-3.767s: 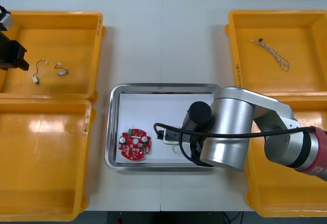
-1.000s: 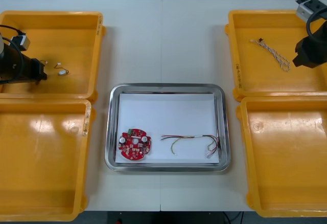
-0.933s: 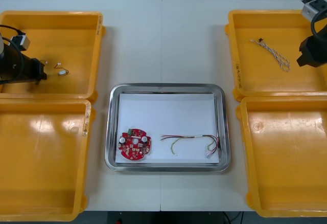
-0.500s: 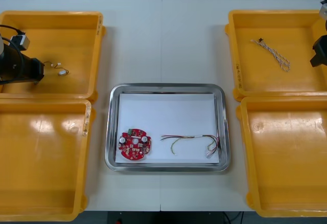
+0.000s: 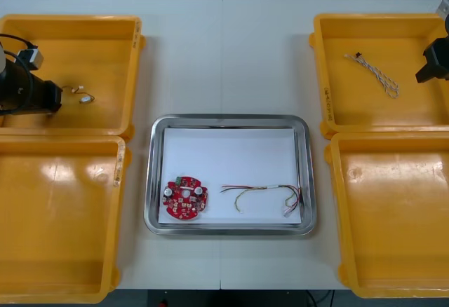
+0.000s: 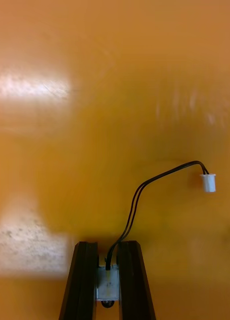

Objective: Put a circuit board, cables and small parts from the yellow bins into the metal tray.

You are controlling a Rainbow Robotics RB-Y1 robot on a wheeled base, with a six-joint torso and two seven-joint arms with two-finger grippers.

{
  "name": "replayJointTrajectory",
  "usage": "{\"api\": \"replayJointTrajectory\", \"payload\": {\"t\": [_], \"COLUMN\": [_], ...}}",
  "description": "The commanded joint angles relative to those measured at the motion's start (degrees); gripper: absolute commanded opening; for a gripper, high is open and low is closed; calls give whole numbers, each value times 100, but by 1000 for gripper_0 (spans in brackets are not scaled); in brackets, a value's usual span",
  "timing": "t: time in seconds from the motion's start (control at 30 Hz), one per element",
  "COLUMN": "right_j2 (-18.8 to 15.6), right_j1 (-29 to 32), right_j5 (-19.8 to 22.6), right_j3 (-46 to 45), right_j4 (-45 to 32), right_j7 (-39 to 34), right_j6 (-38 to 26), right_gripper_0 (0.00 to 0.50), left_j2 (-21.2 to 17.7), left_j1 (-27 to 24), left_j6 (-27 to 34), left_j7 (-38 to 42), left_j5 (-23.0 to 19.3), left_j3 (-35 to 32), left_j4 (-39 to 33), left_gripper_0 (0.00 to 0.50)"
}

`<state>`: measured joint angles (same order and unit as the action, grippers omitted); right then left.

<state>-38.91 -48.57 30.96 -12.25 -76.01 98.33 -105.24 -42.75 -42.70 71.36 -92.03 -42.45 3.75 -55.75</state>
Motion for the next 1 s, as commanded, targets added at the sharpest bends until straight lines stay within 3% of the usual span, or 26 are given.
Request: {"api": "replayJointTrajectory", "payload": {"t": [0.03, 0.23, 0.67, 1.0], "right_j2": [15, 76, 85, 85], "right_j1": [-302, -460, -1181, -1585], "right_j5": [42, 42, 15, -99], "right_j3": [-182, -173, 20, 372], "right_j4": [-81, 86, 1422, 2257], "right_j7": [-95, -51, 177, 353], "right_j6": [285, 434, 830, 1304], "right_gripper_0": [500, 500, 500, 500], "left_j2": [-163, -260, -190, 65], "left_j1": [122, 122, 122, 122], "left_j6": [563, 1372, 2840, 3297], "left_j7": [-483, -34, 1187, 2110], "left_j5": [44, 167, 343, 334], "left_j3": [-164, -366, -366, -6], "left_j4": [-622, -1404, -3056, -4023], "left_gripper_0": [0, 0, 0, 0]}}
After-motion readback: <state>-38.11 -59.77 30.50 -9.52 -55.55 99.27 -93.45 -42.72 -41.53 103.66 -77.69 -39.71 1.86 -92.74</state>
